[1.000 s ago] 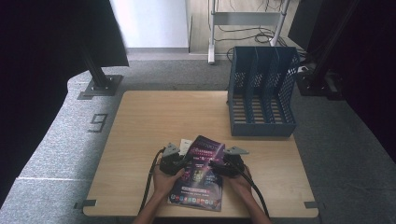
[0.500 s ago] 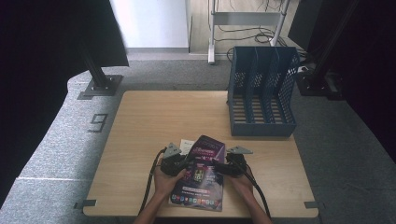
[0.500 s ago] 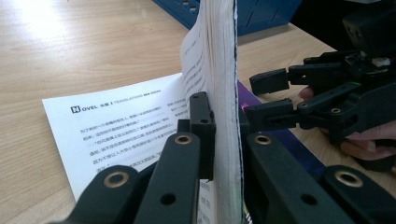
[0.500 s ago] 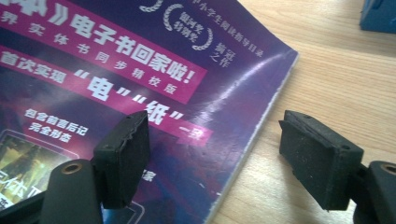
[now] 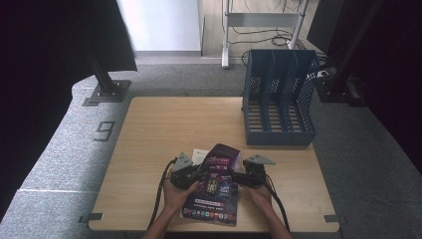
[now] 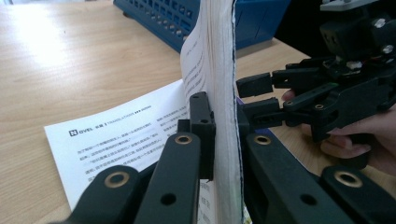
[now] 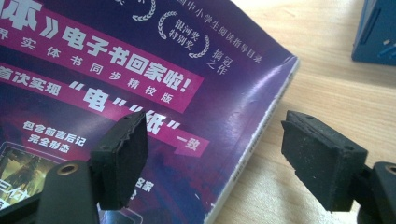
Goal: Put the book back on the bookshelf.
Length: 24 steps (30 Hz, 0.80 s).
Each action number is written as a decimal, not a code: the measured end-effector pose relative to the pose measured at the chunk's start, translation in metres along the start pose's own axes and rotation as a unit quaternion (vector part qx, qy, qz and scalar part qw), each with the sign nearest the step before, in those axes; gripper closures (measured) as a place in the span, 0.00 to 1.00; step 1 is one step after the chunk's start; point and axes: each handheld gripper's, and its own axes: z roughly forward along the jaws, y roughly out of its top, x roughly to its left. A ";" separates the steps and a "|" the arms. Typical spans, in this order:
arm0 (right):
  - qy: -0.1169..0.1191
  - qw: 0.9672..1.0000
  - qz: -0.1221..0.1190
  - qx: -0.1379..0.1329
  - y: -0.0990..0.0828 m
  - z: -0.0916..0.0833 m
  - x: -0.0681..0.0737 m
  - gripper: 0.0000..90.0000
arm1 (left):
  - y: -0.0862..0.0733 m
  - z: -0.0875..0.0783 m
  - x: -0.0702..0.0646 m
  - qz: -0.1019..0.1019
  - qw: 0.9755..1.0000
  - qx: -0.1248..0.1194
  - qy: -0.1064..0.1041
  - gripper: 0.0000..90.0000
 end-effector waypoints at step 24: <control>0.037 0.999 0.008 0.023 0.001 0.003 -0.001 0.25 | 0.000 -0.003 0.004 -0.013 1.000 -0.008 -0.009 0.96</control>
